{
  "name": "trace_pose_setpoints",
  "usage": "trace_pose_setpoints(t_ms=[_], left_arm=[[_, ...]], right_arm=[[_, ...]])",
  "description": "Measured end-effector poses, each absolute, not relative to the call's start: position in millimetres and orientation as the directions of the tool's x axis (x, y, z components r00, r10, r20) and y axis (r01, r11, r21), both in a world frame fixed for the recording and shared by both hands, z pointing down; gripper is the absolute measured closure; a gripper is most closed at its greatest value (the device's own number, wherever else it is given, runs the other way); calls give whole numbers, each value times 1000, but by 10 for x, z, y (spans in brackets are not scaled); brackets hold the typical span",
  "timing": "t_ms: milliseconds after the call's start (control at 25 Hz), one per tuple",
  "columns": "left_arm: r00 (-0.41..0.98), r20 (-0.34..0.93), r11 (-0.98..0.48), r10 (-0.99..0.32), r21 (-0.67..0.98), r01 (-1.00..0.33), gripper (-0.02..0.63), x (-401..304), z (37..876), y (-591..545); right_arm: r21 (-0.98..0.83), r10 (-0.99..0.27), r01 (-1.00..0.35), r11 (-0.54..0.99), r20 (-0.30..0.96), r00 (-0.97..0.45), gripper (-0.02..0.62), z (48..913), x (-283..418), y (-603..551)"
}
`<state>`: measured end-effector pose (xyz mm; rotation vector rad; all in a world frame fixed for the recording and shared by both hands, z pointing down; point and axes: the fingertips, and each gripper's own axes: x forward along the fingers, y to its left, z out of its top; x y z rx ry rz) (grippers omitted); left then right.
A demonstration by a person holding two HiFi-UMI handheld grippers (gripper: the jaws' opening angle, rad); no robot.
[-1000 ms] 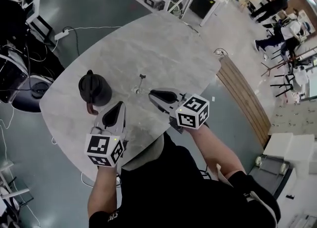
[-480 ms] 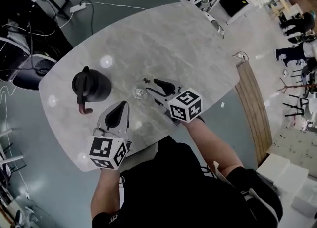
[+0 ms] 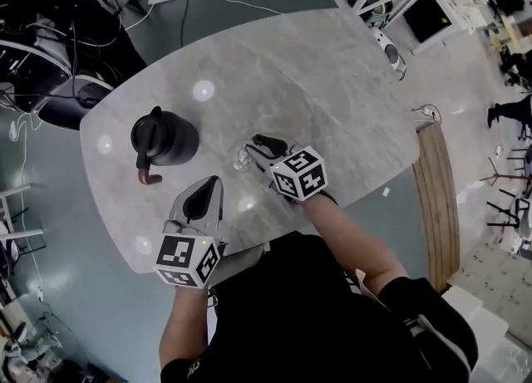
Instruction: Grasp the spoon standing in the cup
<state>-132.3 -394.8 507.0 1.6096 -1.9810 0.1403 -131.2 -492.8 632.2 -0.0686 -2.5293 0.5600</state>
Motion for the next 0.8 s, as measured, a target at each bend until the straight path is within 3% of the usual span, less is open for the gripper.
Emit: trace_pose_setpoints(t_ms=[240, 560, 800], left_arm=[[-145, 482, 299, -864, 260, -918, 597, -1354, 4971, -3827], [-170, 416, 285, -893, 233, -930, 597, -1493, 4610, -3422], [-196, 353, 290, -915, 236, -928, 597, -1773, 4412, -2979]], right_arm=[[-366, 133, -73, 928, 507, -852, 557, 6328, -1378, -4917], [-322, 42, -115, 940, 441, -897, 558, 5723, -1310, -4889], [-303, 42, -82, 950, 383, -923, 558, 5273, -1335, -4508]])
